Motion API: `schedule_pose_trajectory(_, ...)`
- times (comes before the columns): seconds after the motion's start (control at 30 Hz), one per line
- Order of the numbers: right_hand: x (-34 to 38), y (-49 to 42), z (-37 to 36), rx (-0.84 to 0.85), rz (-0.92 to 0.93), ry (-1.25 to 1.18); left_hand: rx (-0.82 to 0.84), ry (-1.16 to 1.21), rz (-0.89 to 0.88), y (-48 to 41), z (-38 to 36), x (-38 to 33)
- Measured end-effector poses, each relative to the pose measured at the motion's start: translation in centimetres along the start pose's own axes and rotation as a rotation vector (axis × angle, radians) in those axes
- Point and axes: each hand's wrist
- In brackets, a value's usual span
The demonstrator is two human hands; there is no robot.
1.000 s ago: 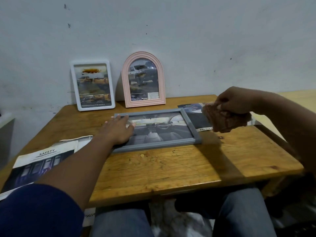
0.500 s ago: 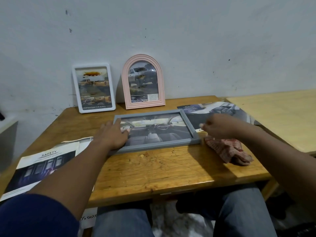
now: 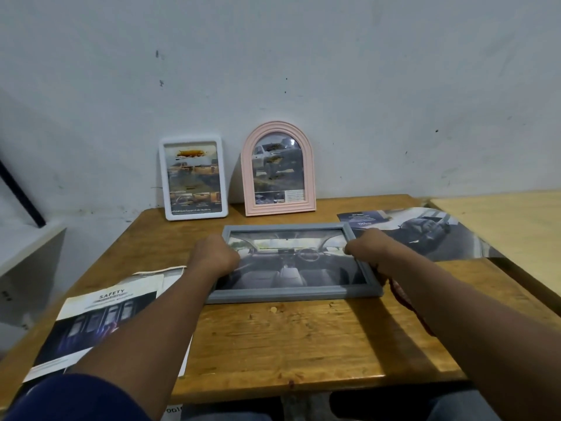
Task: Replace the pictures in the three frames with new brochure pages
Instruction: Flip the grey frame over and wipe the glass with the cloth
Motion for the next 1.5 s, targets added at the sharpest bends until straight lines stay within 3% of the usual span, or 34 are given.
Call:
schedule_pose_trajectory(0.2, 0.5, -0.9, 0.4, -0.052, 0.035, -0.104, 0.016, 0.224, 0.083, -0.5, 1.4, -1.0)
schedule_pose_trajectory(0.47, 0.9, -3.2, 8.0, -0.285, 0.113, -0.277, -0.132, 0.595, -0.085, -1.6, 3.0, -7.0)
schedule_pose_trajectory(0.67, -2.3, -7.4, 14.3, -0.418, 0.172, -0.286, -0.099, 0.593, -0.283, -2.5, 0.2, -15.4)
schedule_pose_trajectory(1.0, -8.3, -18.4, 16.6, -0.457, 0.137, -0.289, -0.011, 0.502, -0.367, -6.3, -7.1, -25.4)
schedule_pose_trajectory(1.5, -8.6, -25.6, 14.4, -0.398, 0.225, -0.33, -0.01, 0.335, -0.442, -9.0, -12.0, -27.0)
Point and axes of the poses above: each hand's wrist, its own y-axis away from the middle knuckle, its own z-axis out of the back of the hand, x = y × z, and after that the axes turned 3 degrees about -x, right-handed
